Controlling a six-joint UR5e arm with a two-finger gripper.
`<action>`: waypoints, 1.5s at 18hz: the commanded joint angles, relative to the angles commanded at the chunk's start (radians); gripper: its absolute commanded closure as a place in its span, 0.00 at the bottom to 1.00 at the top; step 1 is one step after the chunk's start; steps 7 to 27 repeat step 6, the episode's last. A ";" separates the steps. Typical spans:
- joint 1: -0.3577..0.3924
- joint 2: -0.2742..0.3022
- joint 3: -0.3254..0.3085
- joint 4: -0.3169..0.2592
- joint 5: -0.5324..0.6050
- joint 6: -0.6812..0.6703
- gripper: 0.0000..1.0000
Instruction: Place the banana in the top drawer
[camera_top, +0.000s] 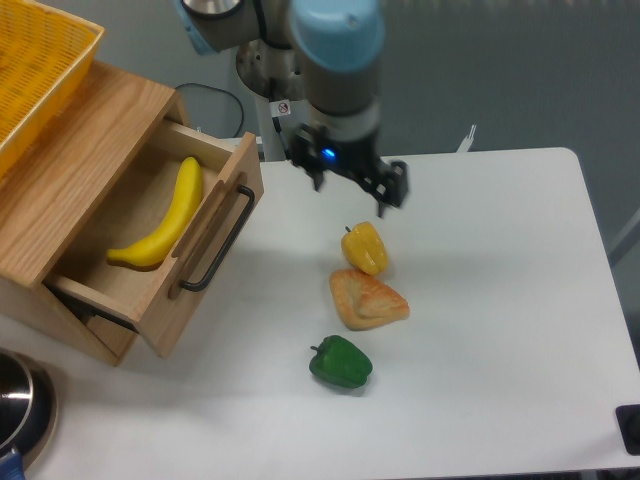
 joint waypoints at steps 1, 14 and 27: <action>0.008 -0.012 0.000 0.009 -0.002 0.014 0.00; 0.048 -0.106 0.015 0.060 -0.040 0.093 0.00; 0.048 -0.106 0.015 0.060 -0.040 0.093 0.00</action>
